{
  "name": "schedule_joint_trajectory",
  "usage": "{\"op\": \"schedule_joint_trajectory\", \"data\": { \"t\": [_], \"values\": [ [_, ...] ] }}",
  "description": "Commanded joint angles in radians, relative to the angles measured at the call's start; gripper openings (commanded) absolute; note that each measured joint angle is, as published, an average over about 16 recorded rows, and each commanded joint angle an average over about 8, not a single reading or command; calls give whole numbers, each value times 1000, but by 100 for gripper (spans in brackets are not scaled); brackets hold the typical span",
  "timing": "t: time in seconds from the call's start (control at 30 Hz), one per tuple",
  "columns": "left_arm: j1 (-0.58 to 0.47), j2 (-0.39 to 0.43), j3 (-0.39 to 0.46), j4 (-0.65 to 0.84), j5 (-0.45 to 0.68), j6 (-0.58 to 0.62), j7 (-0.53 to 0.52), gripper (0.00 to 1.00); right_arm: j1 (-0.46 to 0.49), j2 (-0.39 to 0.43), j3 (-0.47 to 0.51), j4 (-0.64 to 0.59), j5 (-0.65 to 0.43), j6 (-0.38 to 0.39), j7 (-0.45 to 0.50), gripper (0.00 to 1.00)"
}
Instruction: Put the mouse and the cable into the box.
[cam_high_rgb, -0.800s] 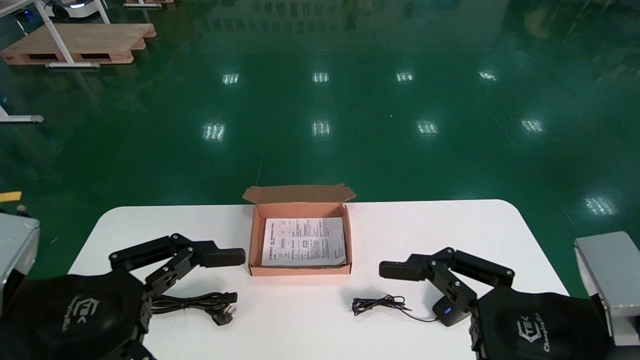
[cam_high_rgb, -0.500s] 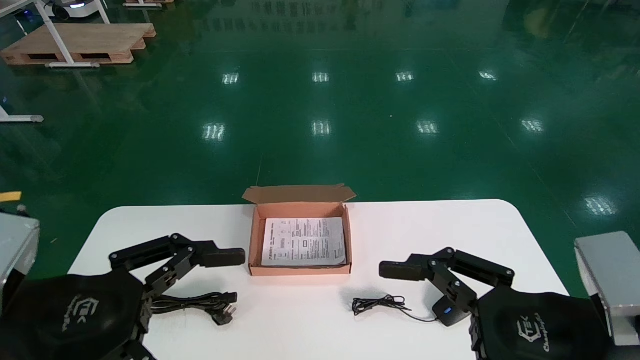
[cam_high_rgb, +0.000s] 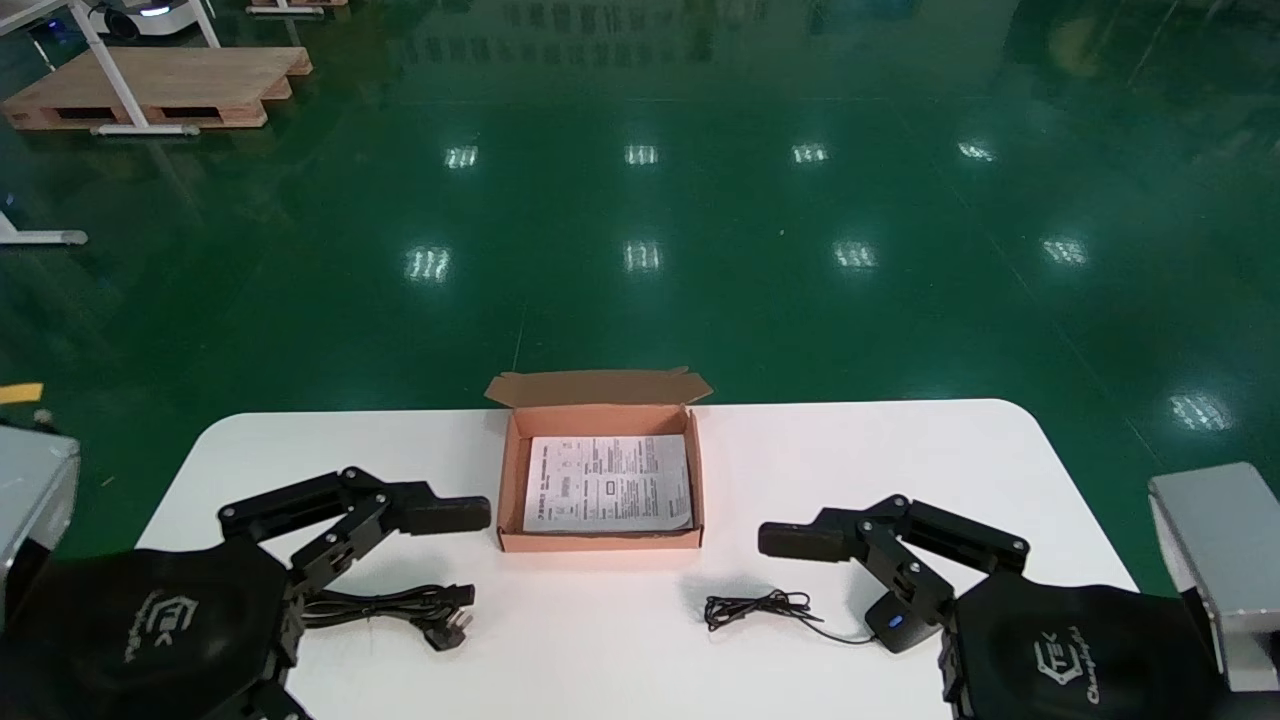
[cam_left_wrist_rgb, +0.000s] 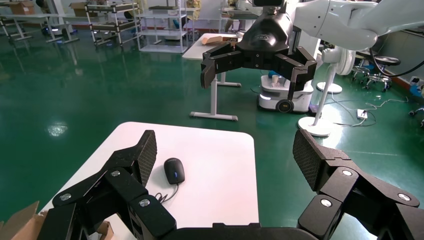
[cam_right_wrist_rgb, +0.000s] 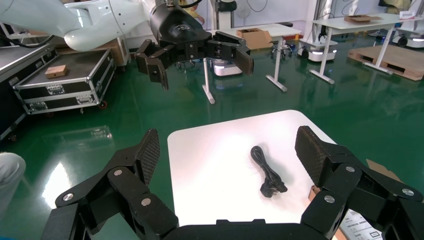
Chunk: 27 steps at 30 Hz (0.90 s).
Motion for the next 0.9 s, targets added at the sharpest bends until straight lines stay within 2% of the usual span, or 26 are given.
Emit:
{"op": "schedule_joint_trajectory", "data": {
  "t": [0.03, 0.4, 0.5, 0.6, 0.7, 0.8, 0.9],
  "values": [
    [0, 0, 0, 0, 0, 0, 0, 100, 0, 0, 0, 0, 0, 0, 0, 100],
    [1, 0, 2, 2, 3, -1, -1, 100, -1, 0, 0, -1, 0, 1, 1, 100],
    [-4, -12, 24, -8, 56, 9, -1, 100, 3, -5, -8, -4, -22, 7, -5, 100],
    [-45, -23, 83, -29, 211, 34, 18, 100, 27, -25, -43, -11, -113, 25, -24, 100],
    [-126, -15, 173, -41, 442, 57, 67, 100, 79, -68, -108, -41, -273, 46, -51, 100],
    [-215, 29, 263, -12, 665, 59, 129, 100, 151, -132, -189, -110, -456, 65, -71, 100],
    [-281, 92, 331, 62, 838, 35, 182, 100, 228, -201, -261, -210, -617, 88, -92, 100]
  ]
}}
